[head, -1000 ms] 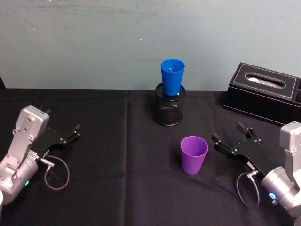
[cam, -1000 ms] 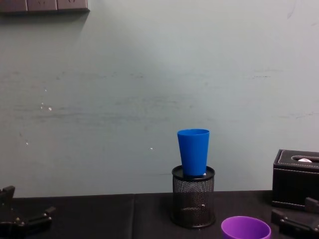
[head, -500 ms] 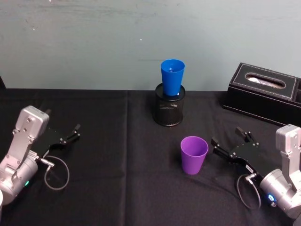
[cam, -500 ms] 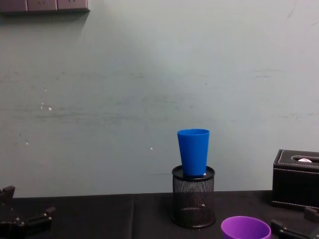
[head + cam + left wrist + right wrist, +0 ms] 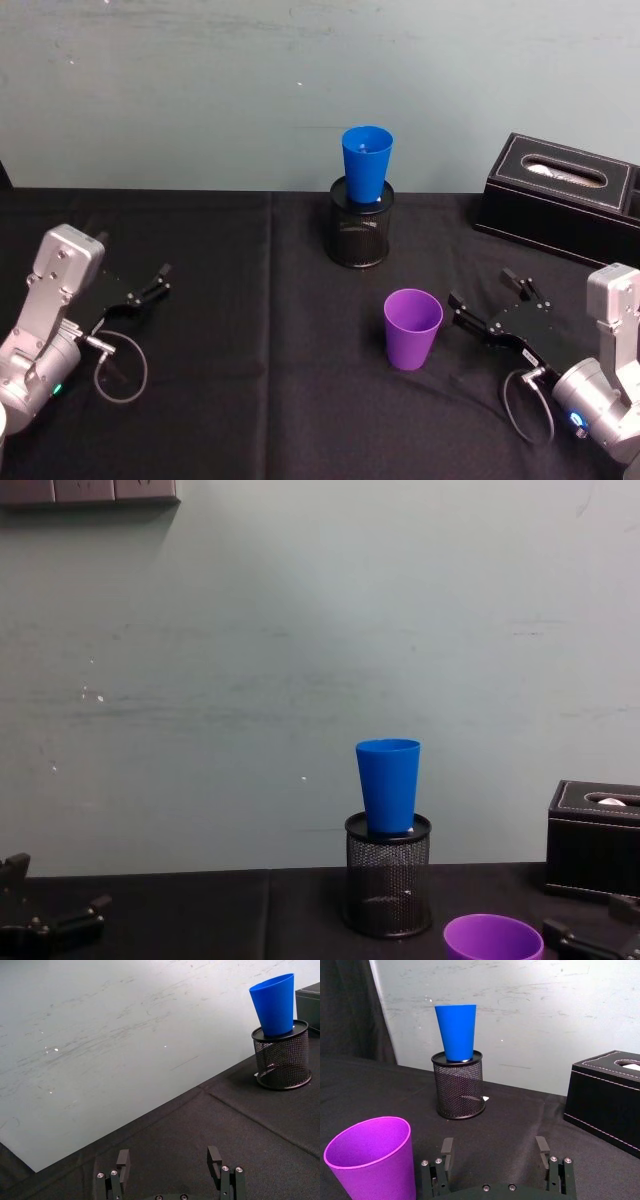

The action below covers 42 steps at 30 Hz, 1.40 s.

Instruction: Pick up one cup with a gripper and tap it against the other cup.

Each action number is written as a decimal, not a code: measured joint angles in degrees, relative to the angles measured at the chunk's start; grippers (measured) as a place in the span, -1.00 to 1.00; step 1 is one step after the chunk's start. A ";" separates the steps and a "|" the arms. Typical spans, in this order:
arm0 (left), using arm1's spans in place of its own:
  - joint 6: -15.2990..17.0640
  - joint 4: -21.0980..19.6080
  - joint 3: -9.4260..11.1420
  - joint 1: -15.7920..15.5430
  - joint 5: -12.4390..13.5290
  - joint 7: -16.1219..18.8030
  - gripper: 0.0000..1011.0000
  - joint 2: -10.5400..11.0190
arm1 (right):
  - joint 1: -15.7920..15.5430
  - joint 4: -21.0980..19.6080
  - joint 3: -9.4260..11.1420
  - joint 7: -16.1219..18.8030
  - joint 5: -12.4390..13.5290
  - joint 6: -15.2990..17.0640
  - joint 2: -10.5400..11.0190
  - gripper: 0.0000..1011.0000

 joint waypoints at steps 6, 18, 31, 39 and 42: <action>0.00 0.00 0.00 0.00 0.00 0.00 1.00 0.00 | -0.03 -0.06 0.00 0.01 0.05 0.03 0.03 0.99; 0.00 0.00 0.00 0.00 0.00 0.00 1.00 0.00 | -0.05 -0.12 0.00 0.01 0.11 0.06 0.06 0.99; 0.00 0.00 0.00 0.00 0.00 0.00 1.00 0.00 | -0.05 -0.13 0.00 0.01 0.13 0.06 0.06 0.99; 0.00 0.00 0.00 0.00 0.00 0.00 1.00 0.00 | -0.05 -0.13 0.00 0.01 0.13 0.06 0.06 0.99; 0.00 0.00 0.00 0.00 0.00 0.00 1.00 0.00 | -0.05 -0.13 0.00 0.01 0.13 0.06 0.06 0.99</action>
